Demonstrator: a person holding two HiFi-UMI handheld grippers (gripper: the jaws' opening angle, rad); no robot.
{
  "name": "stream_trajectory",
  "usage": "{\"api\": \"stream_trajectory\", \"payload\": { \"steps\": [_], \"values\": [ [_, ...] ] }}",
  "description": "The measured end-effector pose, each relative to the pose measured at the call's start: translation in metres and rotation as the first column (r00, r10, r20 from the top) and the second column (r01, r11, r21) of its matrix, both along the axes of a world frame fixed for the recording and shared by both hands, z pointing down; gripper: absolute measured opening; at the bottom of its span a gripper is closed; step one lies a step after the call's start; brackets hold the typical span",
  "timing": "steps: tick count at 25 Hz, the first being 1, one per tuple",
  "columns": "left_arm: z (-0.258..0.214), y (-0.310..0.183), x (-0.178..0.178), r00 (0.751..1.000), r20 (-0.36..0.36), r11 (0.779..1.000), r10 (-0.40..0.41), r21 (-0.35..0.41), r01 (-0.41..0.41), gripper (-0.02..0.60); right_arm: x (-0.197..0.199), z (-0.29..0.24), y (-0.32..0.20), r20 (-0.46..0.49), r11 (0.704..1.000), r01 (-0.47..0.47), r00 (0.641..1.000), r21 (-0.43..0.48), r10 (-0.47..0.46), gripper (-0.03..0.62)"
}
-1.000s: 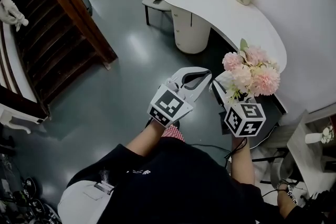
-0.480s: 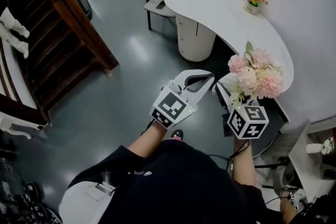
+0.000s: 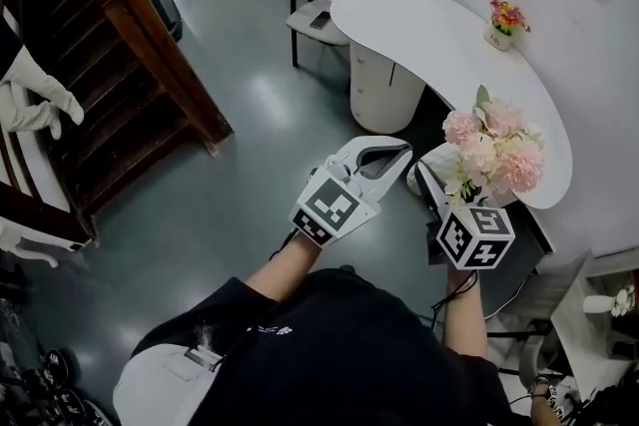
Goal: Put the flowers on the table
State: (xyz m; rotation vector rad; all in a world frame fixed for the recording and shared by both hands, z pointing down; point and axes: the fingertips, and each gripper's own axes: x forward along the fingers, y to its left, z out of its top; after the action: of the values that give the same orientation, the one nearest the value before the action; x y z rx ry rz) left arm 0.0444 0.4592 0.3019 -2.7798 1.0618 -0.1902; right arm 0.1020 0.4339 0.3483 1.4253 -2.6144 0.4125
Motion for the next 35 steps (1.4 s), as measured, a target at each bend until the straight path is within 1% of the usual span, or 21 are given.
{"api": "stream_trajectory", "payload": {
  "steps": [3, 5, 12, 17, 22, 28, 35],
  "values": [
    [-0.001, -0.012, -0.019, 1.0, -0.009, 1.0, 0.005, -0.006, -0.005, 0.005, -0.017, -0.004, -0.011, -0.004, 1.0, -0.01, 1.0, 0.001, 0.01, 0.367],
    [0.002, -0.014, -0.025, 1.0, -0.017, 1.0, 0.006, -0.011, -0.007, 0.005, -0.02, -0.003, -0.013, -0.008, 1.0, -0.02, 1.0, 0.001, 0.02, 0.367],
    [0.007, -0.021, -0.031, 0.998, -0.058, 1.0, 0.008, -0.023, -0.01, 0.005, -0.018, 0.0, -0.02, -0.027, 0.999, -0.037, 0.999, -0.015, 0.037, 0.367],
    [0.009, -0.031, -0.038, 0.997, -0.074, 0.999, -0.01, -0.033, 0.007, 0.005, -0.021, -0.003, -0.028, -0.037, 0.999, -0.035, 0.999, -0.014, 0.034, 0.367],
    [0.017, -0.043, -0.032, 0.997, -0.069, 0.999, -0.026, -0.046, 0.023, 0.005, -0.013, 0.004, -0.042, -0.029, 0.999, -0.025, 0.999, -0.023, 0.024, 0.367],
    [0.016, -0.071, -0.027, 0.997, -0.047, 0.998, -0.054, -0.048, 0.051, 0.005, -0.006, 0.001, -0.074, -0.017, 1.0, -0.001, 1.0, -0.017, 0.001, 0.367],
    [0.015, -0.113, -0.004, 0.997, -0.024, 0.997, -0.068, -0.038, 0.067, 0.005, 0.013, 0.003, -0.118, 0.002, 0.999, 0.028, 1.0, -0.017, -0.028, 0.367]
  ]
}}
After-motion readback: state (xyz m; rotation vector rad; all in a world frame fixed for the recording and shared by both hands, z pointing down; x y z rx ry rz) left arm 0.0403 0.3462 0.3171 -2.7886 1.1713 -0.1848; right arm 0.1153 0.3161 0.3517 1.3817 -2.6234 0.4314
